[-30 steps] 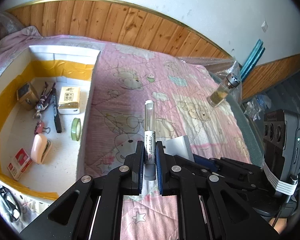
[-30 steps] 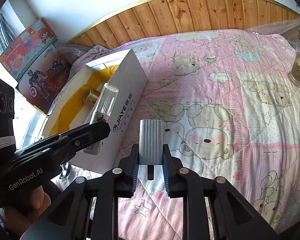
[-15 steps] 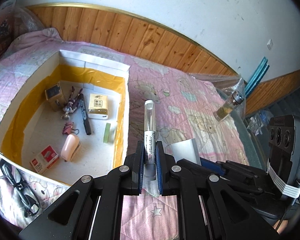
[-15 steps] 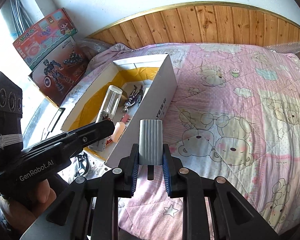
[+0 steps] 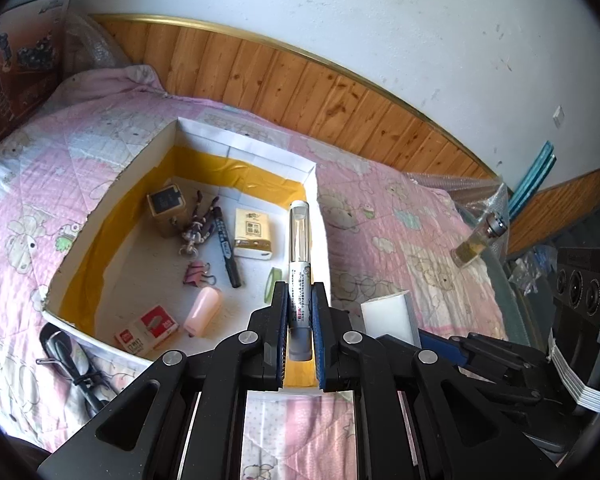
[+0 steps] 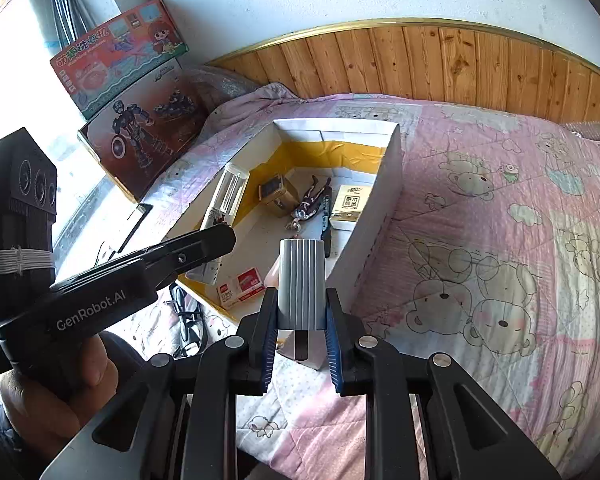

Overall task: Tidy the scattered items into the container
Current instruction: 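Carry the glass tube with the left gripper while the right gripper carries the charger toward the box, then lower and release the glass tube with the left gripper while the right gripper releases the charger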

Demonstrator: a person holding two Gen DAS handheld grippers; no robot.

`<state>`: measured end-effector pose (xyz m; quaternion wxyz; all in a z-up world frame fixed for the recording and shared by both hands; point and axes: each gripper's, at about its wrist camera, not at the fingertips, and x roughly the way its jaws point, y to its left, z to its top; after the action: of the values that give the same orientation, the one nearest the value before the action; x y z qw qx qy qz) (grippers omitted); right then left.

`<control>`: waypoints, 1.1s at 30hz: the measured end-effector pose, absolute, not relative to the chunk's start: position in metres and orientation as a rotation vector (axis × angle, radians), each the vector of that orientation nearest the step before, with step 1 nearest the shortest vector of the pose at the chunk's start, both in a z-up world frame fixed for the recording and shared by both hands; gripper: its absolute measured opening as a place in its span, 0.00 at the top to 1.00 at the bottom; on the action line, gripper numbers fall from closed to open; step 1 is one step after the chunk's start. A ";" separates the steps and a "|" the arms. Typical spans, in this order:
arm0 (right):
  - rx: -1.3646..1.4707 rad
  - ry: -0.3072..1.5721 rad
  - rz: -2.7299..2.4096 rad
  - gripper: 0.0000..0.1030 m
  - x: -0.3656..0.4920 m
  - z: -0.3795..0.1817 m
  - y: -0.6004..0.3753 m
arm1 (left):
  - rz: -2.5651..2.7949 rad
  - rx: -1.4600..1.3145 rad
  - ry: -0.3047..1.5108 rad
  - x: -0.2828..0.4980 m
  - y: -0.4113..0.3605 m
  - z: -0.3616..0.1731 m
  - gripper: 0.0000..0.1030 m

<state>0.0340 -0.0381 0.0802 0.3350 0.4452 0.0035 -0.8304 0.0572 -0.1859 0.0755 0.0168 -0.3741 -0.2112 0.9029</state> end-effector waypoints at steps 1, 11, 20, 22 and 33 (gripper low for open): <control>1.160 0.015 -2.162 0.78 0.034 0.080 -0.042 | 2.813 -1.163 -0.658 0.057 -0.190 0.076 0.89; 1.149 0.068 -2.135 0.78 0.033 0.078 -0.071 | 2.883 -1.192 -0.650 0.056 -0.228 0.074 0.89; 1.161 0.118 -2.117 0.78 0.025 0.068 -0.091 | 2.906 -1.289 -0.632 0.039 -0.257 0.060 0.89; 1.163 0.128 -2.114 0.78 0.023 0.066 -0.096 | 2.898 -1.315 -0.628 0.035 -0.260 0.055 0.89; 1.192 0.186 -2.100 0.78 0.010 0.050 -0.113 | 2.844 -1.451 -0.604 0.007 -0.264 0.030 0.89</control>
<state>0.0102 -0.1133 0.0499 0.3523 0.4607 0.0717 -0.8115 0.0069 -0.2640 0.0300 -0.0539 -0.4460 -0.1857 0.8739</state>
